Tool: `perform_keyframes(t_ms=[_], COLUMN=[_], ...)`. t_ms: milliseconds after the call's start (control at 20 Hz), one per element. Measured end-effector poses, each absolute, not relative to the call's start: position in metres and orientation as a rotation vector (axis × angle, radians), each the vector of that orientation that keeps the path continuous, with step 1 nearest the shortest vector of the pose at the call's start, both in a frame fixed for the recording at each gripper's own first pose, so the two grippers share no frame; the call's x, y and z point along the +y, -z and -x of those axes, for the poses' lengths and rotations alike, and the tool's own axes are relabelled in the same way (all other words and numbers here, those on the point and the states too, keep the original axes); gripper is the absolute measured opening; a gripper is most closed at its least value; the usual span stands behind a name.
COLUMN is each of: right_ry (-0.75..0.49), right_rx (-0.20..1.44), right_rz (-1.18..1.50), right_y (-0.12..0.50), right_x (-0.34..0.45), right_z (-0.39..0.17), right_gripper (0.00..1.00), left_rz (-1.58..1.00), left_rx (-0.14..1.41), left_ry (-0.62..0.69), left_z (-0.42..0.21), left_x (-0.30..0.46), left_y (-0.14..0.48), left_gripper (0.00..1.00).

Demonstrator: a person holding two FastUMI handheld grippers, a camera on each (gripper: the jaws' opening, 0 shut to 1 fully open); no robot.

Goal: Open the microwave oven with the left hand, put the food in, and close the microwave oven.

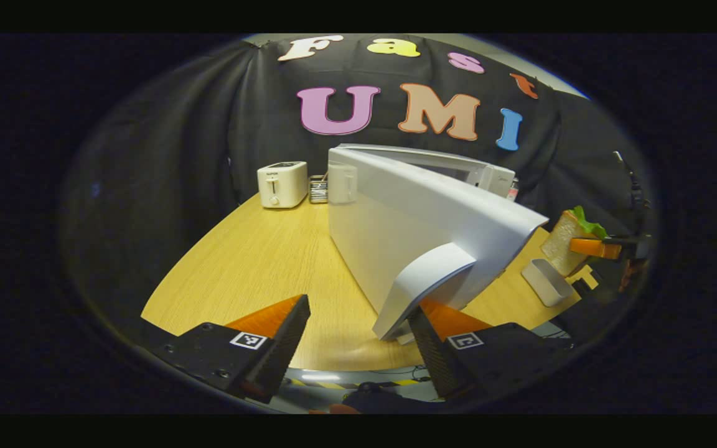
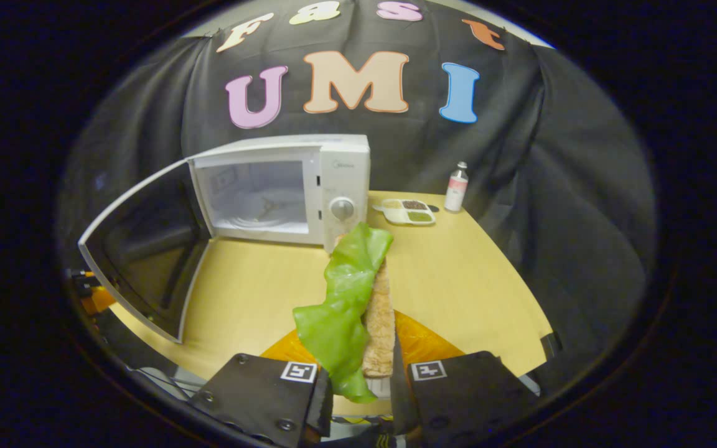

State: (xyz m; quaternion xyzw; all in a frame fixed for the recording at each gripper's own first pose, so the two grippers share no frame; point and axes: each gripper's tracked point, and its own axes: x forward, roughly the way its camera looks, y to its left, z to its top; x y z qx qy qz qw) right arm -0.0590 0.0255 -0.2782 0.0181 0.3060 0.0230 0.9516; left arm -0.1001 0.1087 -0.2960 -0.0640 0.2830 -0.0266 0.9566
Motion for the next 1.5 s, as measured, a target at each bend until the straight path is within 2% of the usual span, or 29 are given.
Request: perform_keyframes(t_ms=[100, 200, 450, 600, 1000, 1500], right_ry=[-0.085, -0.125, -0.198, -0.200, -0.082, 0.025], right_rx=[0.600, 0.594, 0.615, 0.645, 0.630, 0.561], right_rz=[-0.103, -0.168, -0.321, -0.449, -0.738, -0.841], right_y=[0.264, 0.259, 0.267, 0.282, 0.320, 0.354], right_x=[0.054, 0.083, 0.158, 0.201, 0.280, 0.308], right_z=[0.043, 0.027, -0.021, -0.056, -0.152, -0.241], right_gripper=[0.40, 0.40, 0.40, 0.40, 0.40, 0.40], left_rz=[0.125, 0.125, 0.056, 0.078, 0.082, 0.026], left_rx=[0.537, 0.524, 0.498, 0.508, 0.507, 0.627], left_ry=[0.066, 0.092, 0.070, 0.074, 0.057, 0.007], left_z=[0.098, 0.104, 0.123, 0.136, 0.168, 0.203], left_x=[0.116, 0.118, 0.145, 0.154, 0.175, 0.201], left_y=[0.281, 0.271, 0.258, 0.257, 0.237, 0.259], left_gripper=[0.97, 1.00, 1.00, 0.99, 0.98, 0.98])
